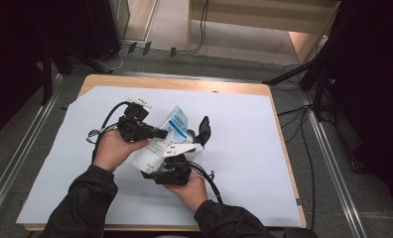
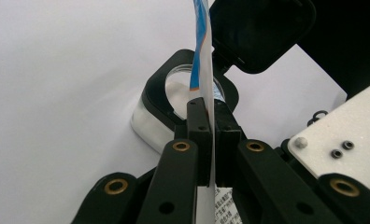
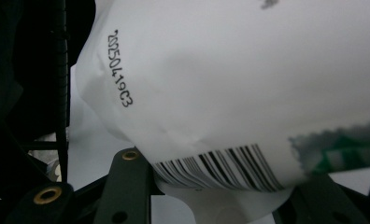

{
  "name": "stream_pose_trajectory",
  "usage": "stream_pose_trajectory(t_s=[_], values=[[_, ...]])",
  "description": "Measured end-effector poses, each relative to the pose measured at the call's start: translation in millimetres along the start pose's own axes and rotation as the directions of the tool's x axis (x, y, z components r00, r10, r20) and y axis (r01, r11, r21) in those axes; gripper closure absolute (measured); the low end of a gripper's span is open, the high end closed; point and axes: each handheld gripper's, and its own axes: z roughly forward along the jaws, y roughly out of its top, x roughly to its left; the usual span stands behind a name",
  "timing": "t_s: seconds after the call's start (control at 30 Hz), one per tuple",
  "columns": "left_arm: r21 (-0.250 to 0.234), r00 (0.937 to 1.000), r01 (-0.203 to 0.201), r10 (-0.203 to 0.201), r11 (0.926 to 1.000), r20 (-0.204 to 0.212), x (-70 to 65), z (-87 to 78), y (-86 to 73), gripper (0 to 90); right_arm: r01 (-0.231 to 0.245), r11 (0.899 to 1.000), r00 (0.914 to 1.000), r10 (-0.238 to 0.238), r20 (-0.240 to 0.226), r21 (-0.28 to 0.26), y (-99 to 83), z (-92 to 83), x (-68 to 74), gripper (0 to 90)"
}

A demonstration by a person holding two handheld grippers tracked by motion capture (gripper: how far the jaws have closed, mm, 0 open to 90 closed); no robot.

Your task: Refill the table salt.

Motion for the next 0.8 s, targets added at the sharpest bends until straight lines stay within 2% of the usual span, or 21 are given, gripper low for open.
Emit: stream_pose_trajectory(t_s=[0.3,0.73,0.8], values=[[-0.028,0.9988,0.007,-0.006,0.9996,0.048,2.8,-12.3,-5.1,90.0,0.001,1.0,0.9997,-0.001,0.025,0.0,-3.7,-1.3,-1.6,59.5],[-0.051,0.9974,0.0,0.004,0.9987,0.072,2.9,-33.5,-10.0,90.0,-0.019,1.0,0.9988,0.02,0.046,-0.015,-5.7,-4.6,-5.5,59.2],[-0.049,0.9961,-0.001,0.005,0.9988,0.088,3.0,-36.1,-10.6,90.0,-0.019,1.0,0.9985,0.02,0.052,-0.016,-5.6,-5.7,-6.1,59.2]])
